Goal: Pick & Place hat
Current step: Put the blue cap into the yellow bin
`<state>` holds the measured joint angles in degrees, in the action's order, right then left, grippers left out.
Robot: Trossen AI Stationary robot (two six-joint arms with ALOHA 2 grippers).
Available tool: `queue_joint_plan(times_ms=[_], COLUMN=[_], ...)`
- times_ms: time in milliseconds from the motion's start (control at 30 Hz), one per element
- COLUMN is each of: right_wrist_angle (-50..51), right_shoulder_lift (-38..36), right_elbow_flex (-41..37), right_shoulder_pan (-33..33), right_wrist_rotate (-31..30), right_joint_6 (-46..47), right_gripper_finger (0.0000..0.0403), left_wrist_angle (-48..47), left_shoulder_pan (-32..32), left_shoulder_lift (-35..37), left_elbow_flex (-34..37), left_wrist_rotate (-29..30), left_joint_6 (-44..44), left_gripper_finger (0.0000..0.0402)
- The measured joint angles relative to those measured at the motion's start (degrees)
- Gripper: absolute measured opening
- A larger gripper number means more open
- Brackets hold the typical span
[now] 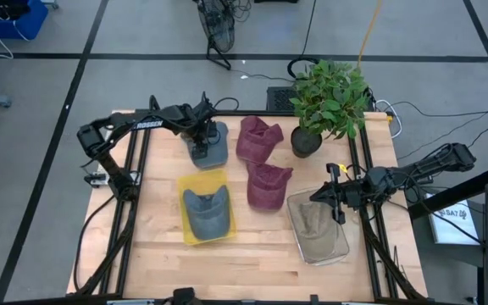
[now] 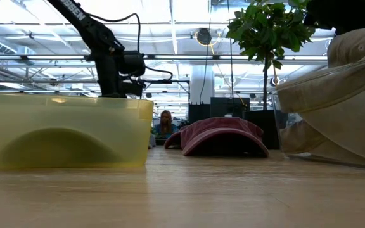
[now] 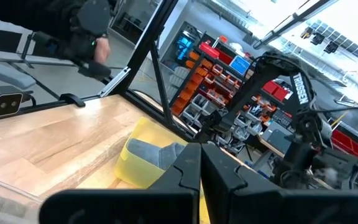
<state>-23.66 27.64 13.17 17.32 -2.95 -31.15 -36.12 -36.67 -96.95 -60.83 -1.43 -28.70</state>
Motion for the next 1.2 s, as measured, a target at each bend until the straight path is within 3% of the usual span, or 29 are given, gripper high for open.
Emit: queue_joint_plan(times_ms=[167, 267, 367, 567, 600, 900, 1200], right_wrist_angle=[0.1, 0.3, 0.3, 0.3, 0.3, 0.3, 0.4], right_shoulder_lift=[0.0, 0.0, 0.0, 0.0, 0.0, 0.0, 0.0], right_elbow_flex=[0.0, 0.0, 0.0, 0.0, 0.0, 0.0, 0.0], right_shoulder_pan=[0.0, 0.0, 0.0, 0.0, 0.0, 0.0, 0.0], right_wrist_rotate=[0.0, 0.0, 0.0, 0.0, -0.1, -0.2, -0.2], right_joint_6=[0.3, 0.3, 0.3, 0.3, 0.3, 0.3, 0.4], right_gripper_finger=[0.0, 0.0, 0.0, 0.0, 0.0, 0.0, 0.0], left_wrist_angle=[0.5, 0.3, -0.7, -0.3, -0.2, 0.1, -2.8], left_shoulder_pan=[0.0, 0.2, 0.6, 0.8, 1.0, 2.7, 10.1], left_shoulder_lift=[-3.9, -4.2, -3.8, -1.2, -0.6, 4.2, 19.6], left_elbow_flex=[-0.2, -0.2, -0.7, -1.3, -1.3, -1.3, -1.5], left_wrist_rotate=[0.1, 0.1, 0.2, 2.6, 3.1, 10.1, 10.0], left_joint_6=[-1.8, -1.8, -2.6, -6.1, -6.8, -7.5, -3.4], left_gripper_finger=[0.0271, 0.0245, 0.0186, 0.0025, 0.0015, 0.0008, 0.0008])
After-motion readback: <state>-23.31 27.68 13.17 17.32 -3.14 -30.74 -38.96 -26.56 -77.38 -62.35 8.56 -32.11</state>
